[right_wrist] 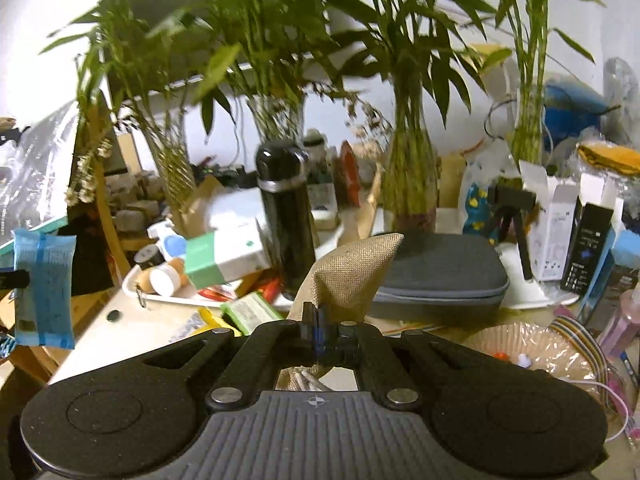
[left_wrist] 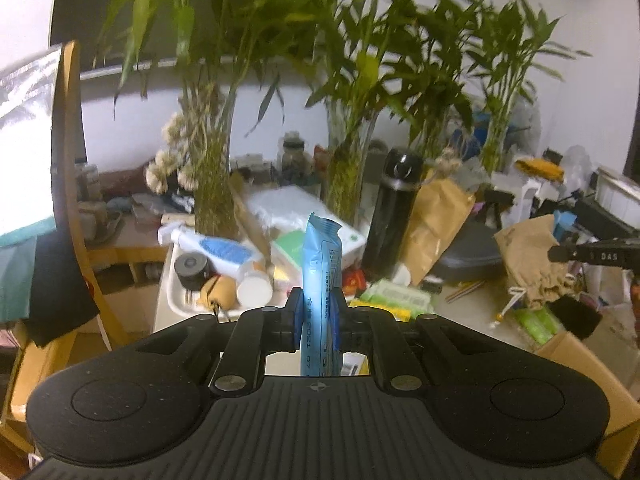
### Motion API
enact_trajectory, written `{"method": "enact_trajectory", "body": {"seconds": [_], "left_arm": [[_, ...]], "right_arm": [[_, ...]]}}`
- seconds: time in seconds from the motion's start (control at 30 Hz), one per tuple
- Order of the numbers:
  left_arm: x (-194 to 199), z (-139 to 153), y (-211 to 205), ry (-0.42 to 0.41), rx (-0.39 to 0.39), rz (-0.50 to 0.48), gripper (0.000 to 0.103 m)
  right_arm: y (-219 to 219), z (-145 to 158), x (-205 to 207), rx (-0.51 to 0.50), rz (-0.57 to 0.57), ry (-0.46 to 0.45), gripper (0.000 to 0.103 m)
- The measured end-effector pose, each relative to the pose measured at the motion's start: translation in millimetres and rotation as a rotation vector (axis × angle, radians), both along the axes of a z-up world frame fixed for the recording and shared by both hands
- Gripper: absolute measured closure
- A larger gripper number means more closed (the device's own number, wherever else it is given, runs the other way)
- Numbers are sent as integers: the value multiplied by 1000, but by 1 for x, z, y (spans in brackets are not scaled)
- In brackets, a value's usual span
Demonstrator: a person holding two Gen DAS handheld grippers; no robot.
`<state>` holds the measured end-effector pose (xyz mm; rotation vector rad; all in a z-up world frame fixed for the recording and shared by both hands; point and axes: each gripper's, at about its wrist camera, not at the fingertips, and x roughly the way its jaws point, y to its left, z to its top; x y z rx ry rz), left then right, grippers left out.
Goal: Organize soft objects
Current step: 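Grasp and lift the burlap pouch with the right gripper while the left holds the blue packet, then lower the blue packet into the cardboard box and open the left gripper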
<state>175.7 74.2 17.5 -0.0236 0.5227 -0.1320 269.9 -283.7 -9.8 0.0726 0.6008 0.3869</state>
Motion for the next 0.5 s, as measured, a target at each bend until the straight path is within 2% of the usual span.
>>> {"method": "enact_trajectory", "body": {"seconds": [0.07, 0.27, 0.5], "left_arm": [[-11, 9, -6, -34, 19, -8, 89], [-40, 29, -19, -72, -10, -35, 89], [-67, 47, -24, -23, -41, -66, 89]], "right_arm": [[0, 7, -11, 6, 5, -22, 100], [-2, 31, -52, 56, 61, -96, 100], [3, 50, -102, 76, 91, -138, 100]]}}
